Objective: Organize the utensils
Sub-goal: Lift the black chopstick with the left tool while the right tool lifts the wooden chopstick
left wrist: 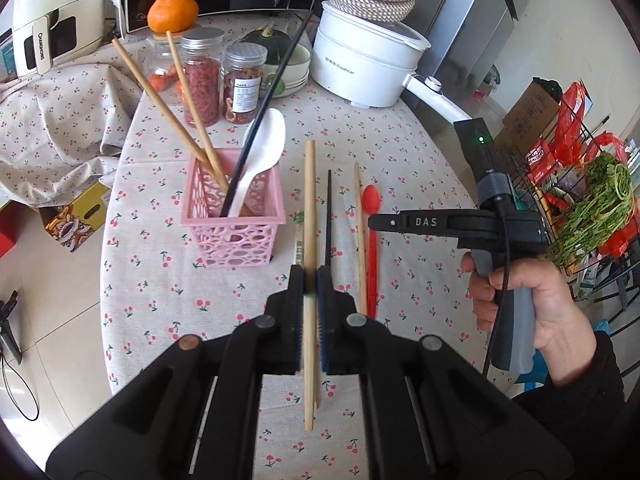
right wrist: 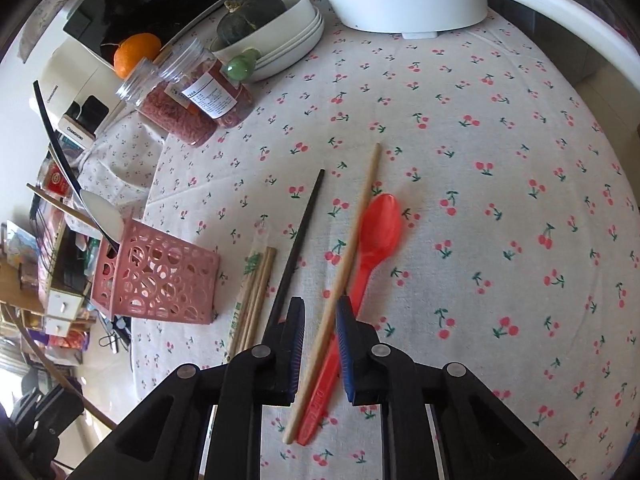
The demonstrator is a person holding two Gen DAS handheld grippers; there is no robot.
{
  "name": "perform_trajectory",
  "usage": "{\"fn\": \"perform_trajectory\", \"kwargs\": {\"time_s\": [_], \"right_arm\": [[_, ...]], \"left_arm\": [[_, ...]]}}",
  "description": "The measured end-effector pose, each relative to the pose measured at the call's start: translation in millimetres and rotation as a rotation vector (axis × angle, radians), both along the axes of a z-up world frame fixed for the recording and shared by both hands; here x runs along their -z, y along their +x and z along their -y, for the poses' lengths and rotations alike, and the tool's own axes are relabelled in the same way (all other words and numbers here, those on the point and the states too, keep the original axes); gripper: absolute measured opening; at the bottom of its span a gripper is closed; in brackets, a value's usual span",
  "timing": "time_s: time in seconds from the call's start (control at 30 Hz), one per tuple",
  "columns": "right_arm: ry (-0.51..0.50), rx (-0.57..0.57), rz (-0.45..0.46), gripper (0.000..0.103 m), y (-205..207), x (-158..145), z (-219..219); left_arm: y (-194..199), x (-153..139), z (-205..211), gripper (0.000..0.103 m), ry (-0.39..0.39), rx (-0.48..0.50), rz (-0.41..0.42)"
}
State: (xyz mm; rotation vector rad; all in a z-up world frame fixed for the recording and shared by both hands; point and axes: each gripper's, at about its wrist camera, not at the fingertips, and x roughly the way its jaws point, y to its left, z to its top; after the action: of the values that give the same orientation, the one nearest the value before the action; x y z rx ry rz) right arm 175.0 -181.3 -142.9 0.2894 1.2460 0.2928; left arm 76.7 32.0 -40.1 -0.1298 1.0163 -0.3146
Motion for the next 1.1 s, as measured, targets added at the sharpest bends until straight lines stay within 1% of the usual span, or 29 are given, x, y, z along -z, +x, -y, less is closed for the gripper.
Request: {"fn": "perform_trajectory", "kwargs": {"time_s": [0.1, 0.23, 0.27, 0.37, 0.47, 0.57, 0.7, 0.77, 0.87, 0.9, 1.0, 1.1], "right_arm": [[-0.046, -0.007, -0.023, 0.013, 8, 11, -16], [-0.189, -0.011, -0.041, 0.011, 10, 22, -28], [-0.197, -0.018, -0.032, 0.011, 9, 22, -28], [-0.211, -0.049, -0.061, 0.009, 3, 21, -28], [-0.219, -0.095, -0.115, 0.008, -9, 21, -23], [-0.189, -0.13, -0.165, 0.008, -20, 23, -14], [-0.127, -0.104, -0.153, 0.012, -23, 22, -3], [-0.141, -0.096, -0.129, 0.014, -18, 18, -4], [-0.162, -0.082, -0.107, 0.014, -8, 19, -13], [-0.177, -0.084, -0.091, 0.014, -6, 18, -18], [-0.272, -0.115, -0.027, 0.014, -2, 16, -34], [-0.349, -0.142, -0.003, 0.01, -2, 16, -44]], "left_arm": [[1, 2, -8, 0.007, -0.001, -0.011, -0.007], [1, 3, -13, 0.007, -0.003, -0.012, -0.016], [1, 3, -13, 0.007, -0.004, -0.012, -0.018], [1, 6, -12, 0.007, -0.01, -0.007, -0.032], [2, 9, -13, 0.007, -0.02, -0.001, -0.049], [3, 12, -14, 0.007, -0.043, -0.002, -0.071], [4, 11, -14, 0.007, -0.069, -0.017, -0.081], [3, 10, -14, 0.007, -0.071, -0.018, -0.075], [3, 9, -14, 0.007, -0.07, -0.02, -0.072], [3, 9, -15, 0.007, -0.068, -0.02, -0.073], [3, 11, -17, 0.007, -0.064, -0.022, -0.074], [3, 12, -19, 0.007, -0.056, -0.021, -0.073]]}}
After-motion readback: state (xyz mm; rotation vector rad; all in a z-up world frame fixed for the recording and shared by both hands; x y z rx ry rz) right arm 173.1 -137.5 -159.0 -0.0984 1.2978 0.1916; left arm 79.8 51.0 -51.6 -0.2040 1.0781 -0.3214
